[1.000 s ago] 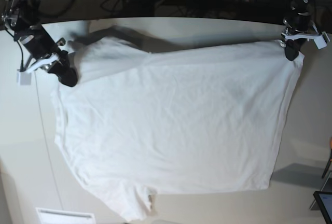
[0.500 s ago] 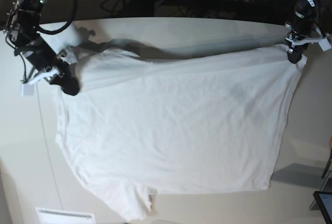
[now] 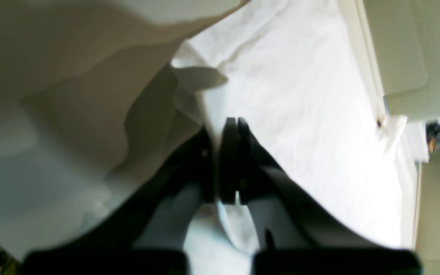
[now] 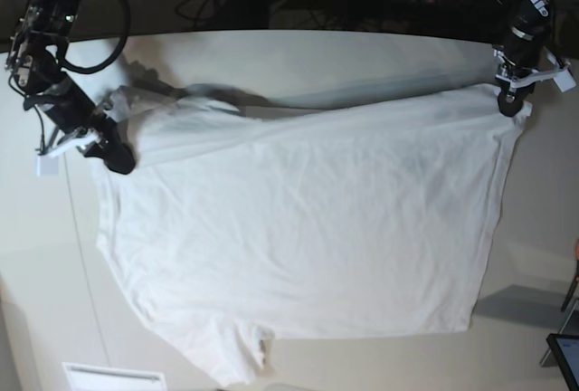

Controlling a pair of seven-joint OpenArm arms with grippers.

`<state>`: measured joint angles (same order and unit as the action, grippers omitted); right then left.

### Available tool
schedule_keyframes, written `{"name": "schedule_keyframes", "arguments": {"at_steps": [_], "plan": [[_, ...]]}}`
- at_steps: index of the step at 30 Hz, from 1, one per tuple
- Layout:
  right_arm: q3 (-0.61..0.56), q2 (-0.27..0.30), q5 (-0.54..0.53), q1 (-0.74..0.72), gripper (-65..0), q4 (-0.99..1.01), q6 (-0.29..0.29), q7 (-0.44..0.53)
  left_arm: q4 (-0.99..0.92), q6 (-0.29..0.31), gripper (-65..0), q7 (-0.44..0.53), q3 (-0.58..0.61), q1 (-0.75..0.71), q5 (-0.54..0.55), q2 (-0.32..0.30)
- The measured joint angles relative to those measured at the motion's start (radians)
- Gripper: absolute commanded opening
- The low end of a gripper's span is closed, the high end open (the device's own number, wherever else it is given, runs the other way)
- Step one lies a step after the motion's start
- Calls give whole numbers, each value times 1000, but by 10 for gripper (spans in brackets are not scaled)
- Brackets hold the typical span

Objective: Fold the T-shirt properly
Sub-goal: 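Lift the shoulder edge with both grippers and drag it toward the arms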

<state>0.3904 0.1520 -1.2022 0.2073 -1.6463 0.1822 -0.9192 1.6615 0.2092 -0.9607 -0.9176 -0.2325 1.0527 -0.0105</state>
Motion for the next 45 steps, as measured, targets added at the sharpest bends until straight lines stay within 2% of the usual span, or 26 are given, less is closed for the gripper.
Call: {"name": "schedule_keyframes", "arguments": {"at_steps": [1,5,20,27,29,32,36,45], "plan": [[0,0,1,-6,-647,3,0,-2,0,-24,-650,0,0,9,3,2],[0,4,-3,-21,-647,4,0,-2,-31,-45,-650,0,0,45,3,5],[-5,27,0,-74,-647,80,1,-18,-161,-49,-650,7,-1,127,1,10],[-4,30,2,-83,-647,80,0,-18,-160,-49,-650,9,3,99,154,3],[-5,30,1,-85,-647,80,0,-19,-160,-75,-650,7,3,80,181,3],[-5,30,1,-93,-647,80,0,-22,-123,-90,-650,6,3,69,193,8],[-5,30,0,-101,-647,80,0,-21,-16,-79,-650,6,8,47,218,5],[-5,32,1,-119,-647,80,0,-22,-18,-82,-650,3,6,50,208,10]]}}
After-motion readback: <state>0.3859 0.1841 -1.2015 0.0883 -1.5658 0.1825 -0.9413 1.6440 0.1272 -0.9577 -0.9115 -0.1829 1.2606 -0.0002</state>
